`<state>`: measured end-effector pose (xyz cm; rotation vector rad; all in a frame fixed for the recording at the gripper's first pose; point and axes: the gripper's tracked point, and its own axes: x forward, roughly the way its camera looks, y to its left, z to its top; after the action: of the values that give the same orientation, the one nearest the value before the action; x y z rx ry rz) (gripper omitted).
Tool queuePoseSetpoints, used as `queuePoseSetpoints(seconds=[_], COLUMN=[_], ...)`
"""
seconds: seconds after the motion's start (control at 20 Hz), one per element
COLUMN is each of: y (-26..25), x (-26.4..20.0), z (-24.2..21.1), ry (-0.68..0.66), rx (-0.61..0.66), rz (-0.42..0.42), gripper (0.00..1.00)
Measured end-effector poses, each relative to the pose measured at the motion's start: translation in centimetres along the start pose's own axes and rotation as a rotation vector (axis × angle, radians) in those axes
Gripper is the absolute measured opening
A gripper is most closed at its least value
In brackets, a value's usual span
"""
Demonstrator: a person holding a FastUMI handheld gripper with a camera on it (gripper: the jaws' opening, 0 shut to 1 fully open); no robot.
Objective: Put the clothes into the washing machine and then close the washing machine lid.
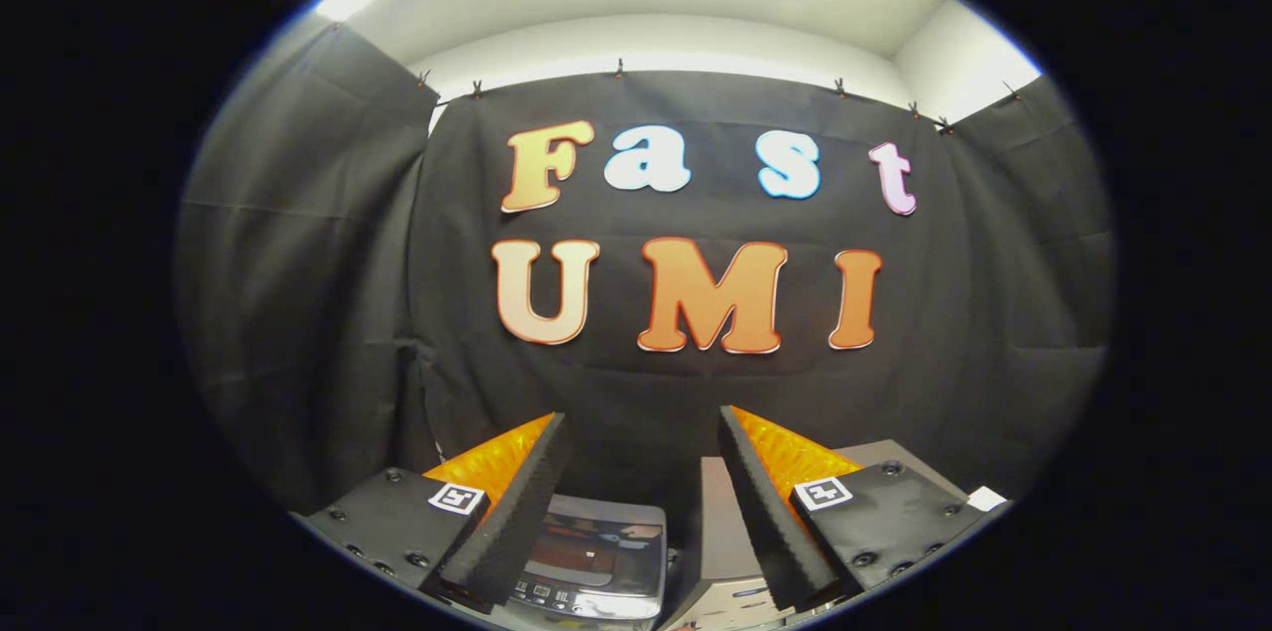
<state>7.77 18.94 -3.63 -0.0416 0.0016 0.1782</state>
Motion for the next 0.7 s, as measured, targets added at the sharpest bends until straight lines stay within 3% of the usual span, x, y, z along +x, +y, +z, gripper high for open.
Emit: queuePoseSetpoints(seconds=[0.3,0.7], y=[-6.0,-11.4], x=[-1.2,-1.0], z=[2.6,2.8], ry=[-0.026,-0.029], rx=[0.01,0.041], rz=[-0.051,-0.085], gripper=[0.98,0.97])
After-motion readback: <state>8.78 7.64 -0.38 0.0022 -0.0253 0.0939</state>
